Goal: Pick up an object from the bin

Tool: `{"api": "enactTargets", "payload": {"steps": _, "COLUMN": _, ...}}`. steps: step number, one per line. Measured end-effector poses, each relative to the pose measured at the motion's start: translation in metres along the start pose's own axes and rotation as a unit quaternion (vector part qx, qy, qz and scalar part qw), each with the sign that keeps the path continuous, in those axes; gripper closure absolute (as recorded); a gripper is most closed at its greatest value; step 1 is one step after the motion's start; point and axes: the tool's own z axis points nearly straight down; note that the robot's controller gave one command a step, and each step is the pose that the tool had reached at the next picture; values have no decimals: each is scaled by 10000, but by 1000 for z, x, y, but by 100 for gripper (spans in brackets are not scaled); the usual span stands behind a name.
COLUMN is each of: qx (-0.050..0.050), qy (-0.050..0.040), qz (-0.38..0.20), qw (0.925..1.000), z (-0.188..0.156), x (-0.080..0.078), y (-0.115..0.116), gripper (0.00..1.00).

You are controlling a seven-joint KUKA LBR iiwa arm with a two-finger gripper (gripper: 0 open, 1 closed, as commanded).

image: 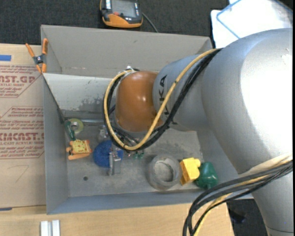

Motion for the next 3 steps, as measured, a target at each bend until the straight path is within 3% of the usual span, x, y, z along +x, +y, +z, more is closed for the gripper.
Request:
{"api": "enactTargets", "payload": {"steps": 1, "qx": 7, "qy": 17, "qz": 1561, "qw": 9877, "z": 4, "x": 0, "y": -21, "gripper": 100}}
{"api": "enactTargets", "payload": {"steps": 2, "qx": 7, "qy": 17, "qz": 1560, "qw": 9878, "z": 4, "x": 0, "y": -21, "gripper": 100}}
{"api": "enactTargets", "payload": {"steps": 3, "qx": -8, "qy": -20, "qz": 1441, "qw": 9896, "z": -59, "x": -7, "y": -17, "gripper": 100}}
